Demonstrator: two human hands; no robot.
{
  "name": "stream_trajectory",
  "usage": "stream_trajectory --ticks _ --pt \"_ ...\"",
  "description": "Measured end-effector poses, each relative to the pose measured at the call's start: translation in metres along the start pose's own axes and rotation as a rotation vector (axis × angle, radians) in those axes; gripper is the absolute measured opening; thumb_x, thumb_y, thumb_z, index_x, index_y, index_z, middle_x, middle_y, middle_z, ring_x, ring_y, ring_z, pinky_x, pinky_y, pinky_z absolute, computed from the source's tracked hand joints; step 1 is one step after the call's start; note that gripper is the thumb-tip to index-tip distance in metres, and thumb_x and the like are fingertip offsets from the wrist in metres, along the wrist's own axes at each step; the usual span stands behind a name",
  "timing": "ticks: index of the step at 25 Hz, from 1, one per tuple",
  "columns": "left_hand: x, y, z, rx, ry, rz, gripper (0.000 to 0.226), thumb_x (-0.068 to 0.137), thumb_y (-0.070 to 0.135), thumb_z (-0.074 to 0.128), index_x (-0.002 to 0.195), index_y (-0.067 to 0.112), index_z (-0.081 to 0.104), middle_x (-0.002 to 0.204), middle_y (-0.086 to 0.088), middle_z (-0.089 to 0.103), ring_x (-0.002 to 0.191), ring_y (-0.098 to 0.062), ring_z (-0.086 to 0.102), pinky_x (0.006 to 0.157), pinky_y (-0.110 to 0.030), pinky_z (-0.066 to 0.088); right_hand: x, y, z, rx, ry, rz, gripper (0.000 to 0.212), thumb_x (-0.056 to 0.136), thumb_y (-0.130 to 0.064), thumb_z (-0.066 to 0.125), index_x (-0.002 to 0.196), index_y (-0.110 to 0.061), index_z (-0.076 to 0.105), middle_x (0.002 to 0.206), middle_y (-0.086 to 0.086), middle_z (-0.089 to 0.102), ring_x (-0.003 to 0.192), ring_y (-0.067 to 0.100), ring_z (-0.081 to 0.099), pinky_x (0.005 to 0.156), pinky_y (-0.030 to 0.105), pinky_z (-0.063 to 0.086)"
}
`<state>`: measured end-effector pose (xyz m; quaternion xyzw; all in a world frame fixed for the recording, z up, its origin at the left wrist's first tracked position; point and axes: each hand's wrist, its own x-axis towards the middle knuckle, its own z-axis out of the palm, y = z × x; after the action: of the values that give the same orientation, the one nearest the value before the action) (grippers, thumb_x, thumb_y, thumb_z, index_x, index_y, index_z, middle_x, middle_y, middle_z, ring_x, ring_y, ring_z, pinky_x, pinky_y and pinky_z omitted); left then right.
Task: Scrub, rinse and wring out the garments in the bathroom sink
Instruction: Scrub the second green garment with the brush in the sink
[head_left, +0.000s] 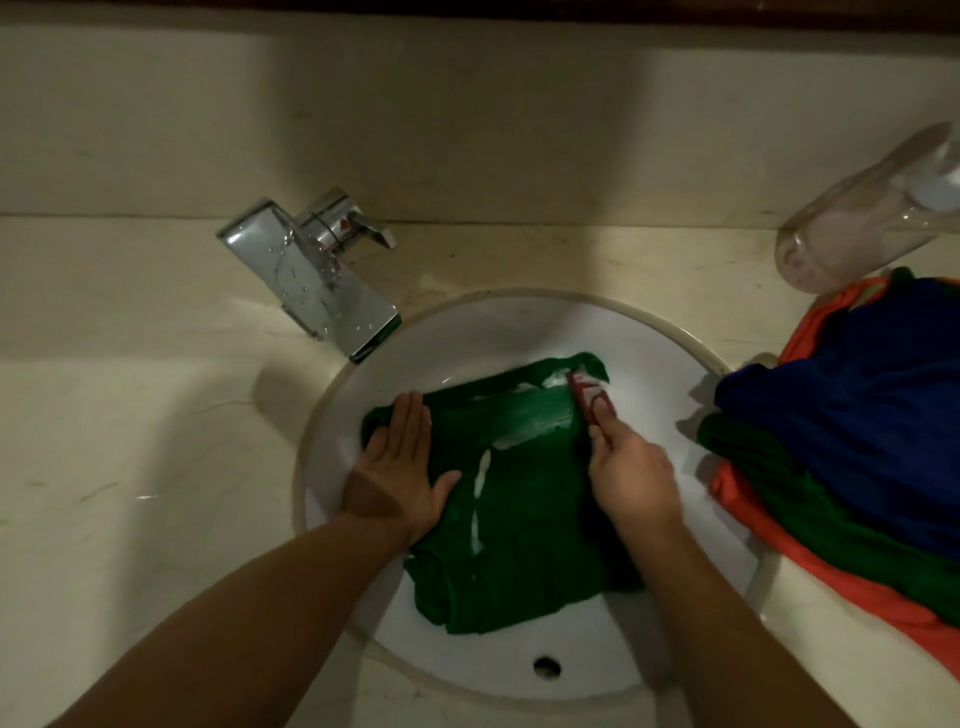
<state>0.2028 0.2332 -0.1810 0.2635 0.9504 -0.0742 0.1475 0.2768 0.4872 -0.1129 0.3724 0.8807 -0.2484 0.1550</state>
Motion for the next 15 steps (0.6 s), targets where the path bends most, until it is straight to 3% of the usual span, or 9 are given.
stream_trajectory --ticks 2,4,5,8,10,12,14,15 --pt "0.0 0.0 -0.001 -0.007 0.012 -0.01 0.093 0.089 0.064 -0.007 0.156 -0.001 -0.001 0.166 -0.019 -0.008 0.156 -0.029 -0.004 0.12 -0.04 0.012 -0.015 -0.042 0.03 0.08 -0.109 -0.229 0.04 0.108 -0.038 0.039 0.146 -0.051 0.042 0.088 0.013 0.069 0.076 0.032 0.069 0.071 0.044 0.059" --pt "0.001 0.0 -0.004 -0.037 0.012 -0.007 0.091 0.093 0.063 0.009 0.155 -0.003 0.021 0.165 -0.02 0.014 0.155 -0.031 0.015 0.115 -0.04 0.019 -0.034 -0.062 0.059 -0.013 -0.249 -0.501 0.046 0.107 -0.036 0.043 0.149 -0.052 0.035 0.09 0.015 0.069 0.075 0.033 0.068 0.067 0.043 0.057" --pt "0.001 0.0 -0.003 -0.033 -0.001 -0.001 0.09 0.094 0.063 0.012 0.155 -0.002 0.023 0.165 -0.02 0.016 0.154 -0.03 0.016 0.114 -0.04 0.02 -0.028 -0.058 0.054 -0.081 -0.258 -0.527 0.047 0.107 -0.034 0.042 0.149 -0.052 0.034 0.091 0.015 0.069 0.074 0.032 0.066 0.066 0.04 0.055" --pt "0.001 0.002 -0.005 -0.049 -0.016 -0.008 0.088 0.094 0.062 0.013 0.152 -0.002 0.029 0.163 -0.02 0.022 0.153 -0.03 0.022 0.113 -0.04 0.021 0.014 -0.008 0.012 -0.069 -0.114 -0.088 0.033 0.109 -0.038 0.041 0.137 -0.035 0.057 0.094 0.011 0.07 0.075 0.026 0.064 0.072 0.039 0.057" --pt "-0.001 0.003 -0.003 -0.047 -0.046 0.012 0.087 0.094 0.061 0.015 0.15 -0.002 0.033 0.162 -0.02 0.026 0.151 -0.03 0.027 0.112 -0.04 0.023 0.01 0.004 0.004 -0.002 -0.002 0.029 0.038 0.108 -0.04 0.042 0.145 -0.041 0.052 0.096 0.011 0.071 0.075 0.028 0.062 0.076 0.04 0.057" --pt "-0.001 0.002 -0.003 -0.063 -0.05 0.02 0.086 0.094 0.061 0.018 0.15 -0.002 0.035 0.161 -0.02 0.028 0.15 -0.03 0.029 0.111 -0.039 0.023 -0.014 -0.035 0.027 0.128 -0.078 -0.13 0.038 0.109 -0.039 0.04 0.143 -0.053 0.045 0.086 0.008 0.069 0.067 0.025 0.064 0.068 0.039 0.059" --pt "0.0 0.001 -0.001 -0.09 -0.006 0.022 0.085 0.093 0.059 0.023 0.148 -0.004 0.04 0.16 -0.021 0.031 0.149 -0.032 0.032 0.11 -0.04 0.025 -0.037 -0.056 0.066 0.045 -0.209 -0.492 0.045 0.108 -0.036 0.041 0.148 -0.057 0.037 0.077 0.009 0.066 0.061 0.024 0.064 0.063 0.038 0.059" --pt "0.001 0.002 -0.001 -0.08 0.016 0.015 0.085 0.093 0.059 0.023 0.15 -0.003 0.037 0.16 -0.022 0.03 0.15 -0.032 0.03 0.11 -0.041 0.025 -0.035 -0.055 0.066 -0.037 -0.226 -0.557 0.048 0.108 -0.035 0.041 0.15 -0.058 0.033 0.075 0.009 0.065 0.06 0.025 0.063 0.062 0.037 0.058"
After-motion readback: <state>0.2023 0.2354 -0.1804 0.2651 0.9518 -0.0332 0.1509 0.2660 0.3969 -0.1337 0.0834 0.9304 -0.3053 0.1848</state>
